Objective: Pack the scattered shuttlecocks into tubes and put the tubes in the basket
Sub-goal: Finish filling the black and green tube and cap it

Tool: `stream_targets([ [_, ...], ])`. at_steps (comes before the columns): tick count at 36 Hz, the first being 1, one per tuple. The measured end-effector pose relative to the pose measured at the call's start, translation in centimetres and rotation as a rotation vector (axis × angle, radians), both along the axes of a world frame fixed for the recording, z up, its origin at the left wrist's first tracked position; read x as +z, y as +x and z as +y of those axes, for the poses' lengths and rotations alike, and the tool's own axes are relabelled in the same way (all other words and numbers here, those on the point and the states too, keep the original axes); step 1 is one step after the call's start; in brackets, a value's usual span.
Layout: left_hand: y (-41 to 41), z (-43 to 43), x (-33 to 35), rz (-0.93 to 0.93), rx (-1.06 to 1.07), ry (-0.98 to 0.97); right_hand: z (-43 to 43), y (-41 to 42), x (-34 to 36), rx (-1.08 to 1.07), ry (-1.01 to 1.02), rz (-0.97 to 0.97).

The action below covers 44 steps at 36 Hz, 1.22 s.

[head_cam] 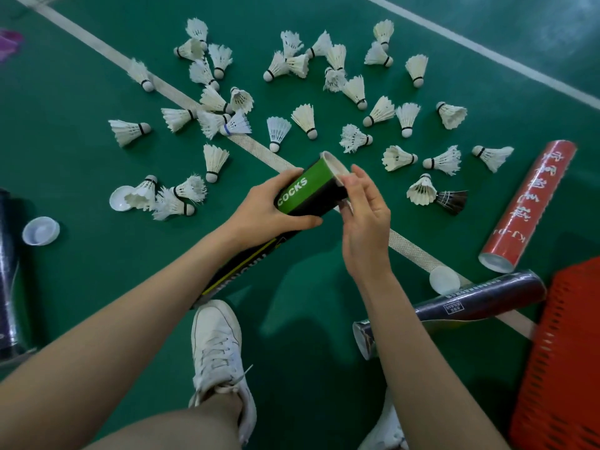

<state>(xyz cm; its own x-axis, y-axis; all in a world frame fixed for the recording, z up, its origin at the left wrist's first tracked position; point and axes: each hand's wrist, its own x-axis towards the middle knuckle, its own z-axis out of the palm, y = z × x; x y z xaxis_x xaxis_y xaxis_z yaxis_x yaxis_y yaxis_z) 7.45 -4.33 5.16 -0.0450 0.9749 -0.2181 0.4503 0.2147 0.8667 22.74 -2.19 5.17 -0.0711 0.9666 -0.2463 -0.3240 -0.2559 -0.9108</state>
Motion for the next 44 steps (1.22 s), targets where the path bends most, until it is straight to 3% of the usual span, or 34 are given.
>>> stream_targets([
  [3,0.6,0.1,1.4,-0.017,0.053,0.159,0.6,-0.9,2.9,0.014,0.043,0.236],
  [7,1.5,1.0,4.4,-0.142,0.065,0.292,2.1,-1.3,6.9,0.078,0.197,0.267],
  [13,1.6,2.7,6.3,-0.418,0.070,0.123,4.1,-1.4,9.9,0.223,0.276,0.096],
  [18,0.4,3.0,8.2,-0.747,0.135,0.018,4.2,-1.1,9.9,0.296,0.189,0.131],
  [24,0.5,5.6,11.9,-0.503,0.285,-0.151,4.5,-2.5,10.4,0.283,0.105,0.135],
  [29,1.9,6.5,12.2,-0.617,0.360,-0.114,4.8,-3.1,10.9,0.133,-0.001,0.240],
  [39,2.8,7.9,11.7,-0.588,0.524,-0.011,6.0,-4.3,10.2,-0.039,0.096,0.013],
  [44,3.7,7.0,12.3,-0.658,0.401,-0.052,6.8,-4.1,10.5,-0.081,0.121,-0.090],
])
